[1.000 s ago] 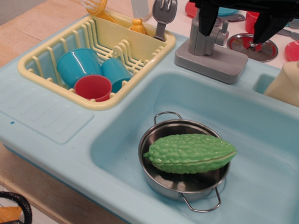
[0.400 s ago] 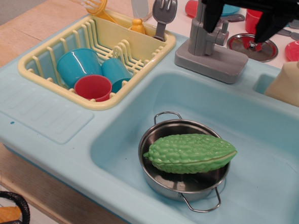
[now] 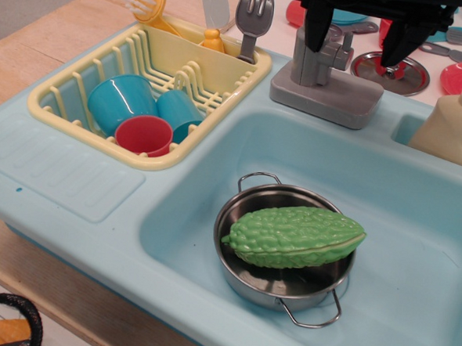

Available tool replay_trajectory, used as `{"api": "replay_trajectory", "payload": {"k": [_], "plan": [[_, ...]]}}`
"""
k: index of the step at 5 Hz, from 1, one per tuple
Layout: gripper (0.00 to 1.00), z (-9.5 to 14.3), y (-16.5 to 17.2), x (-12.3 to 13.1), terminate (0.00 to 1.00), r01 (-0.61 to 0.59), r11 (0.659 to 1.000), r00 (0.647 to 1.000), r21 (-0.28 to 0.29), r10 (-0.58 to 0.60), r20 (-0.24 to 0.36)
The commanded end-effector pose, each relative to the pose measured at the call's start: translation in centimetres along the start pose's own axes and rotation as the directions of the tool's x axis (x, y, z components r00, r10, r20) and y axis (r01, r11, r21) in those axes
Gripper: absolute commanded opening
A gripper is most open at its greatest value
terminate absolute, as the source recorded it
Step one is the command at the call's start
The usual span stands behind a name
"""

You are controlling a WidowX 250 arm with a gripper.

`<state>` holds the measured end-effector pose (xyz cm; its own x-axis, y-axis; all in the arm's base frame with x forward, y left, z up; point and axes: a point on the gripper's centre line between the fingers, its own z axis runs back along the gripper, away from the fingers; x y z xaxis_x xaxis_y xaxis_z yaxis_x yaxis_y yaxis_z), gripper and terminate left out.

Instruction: Turn lever vertical to front

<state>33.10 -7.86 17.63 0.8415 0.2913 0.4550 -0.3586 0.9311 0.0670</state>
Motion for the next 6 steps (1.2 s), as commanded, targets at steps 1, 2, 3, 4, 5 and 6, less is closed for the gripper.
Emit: {"api": "replay_trajectory", "payload": {"k": [1, 2, 3, 4, 5, 6], "plan": [[1.0, 0.3, 0.1, 1.8, 0.0, 0.007, 0.999, 0.999, -0.048, -0.004, 0.05], [1.0, 0.2, -0.2, 2.1, 0.0, 0.028, 0.998, 0.998, -0.061, -0.025, 0.053], [0.0, -0.3, -0.2, 2.2, 0.0, 0.026, 0.997, 0.998, -0.072, -0.021, 0.066], [0.0, -0.3, -0.1, 2.0, 0.0, 0.015, 0.997, 0.998, -0.07, -0.01, 0.067], [0.0, -0.3, 0.1, 1.6, 0.0, 0.003, 0.998, 0.998, -0.07, 0.002, 0.058], [0.0, 0.0, 0.3, 0.9, 0.0, -0.022, 0.998, 0.998, -0.064, 0.025, 0.049]]}}
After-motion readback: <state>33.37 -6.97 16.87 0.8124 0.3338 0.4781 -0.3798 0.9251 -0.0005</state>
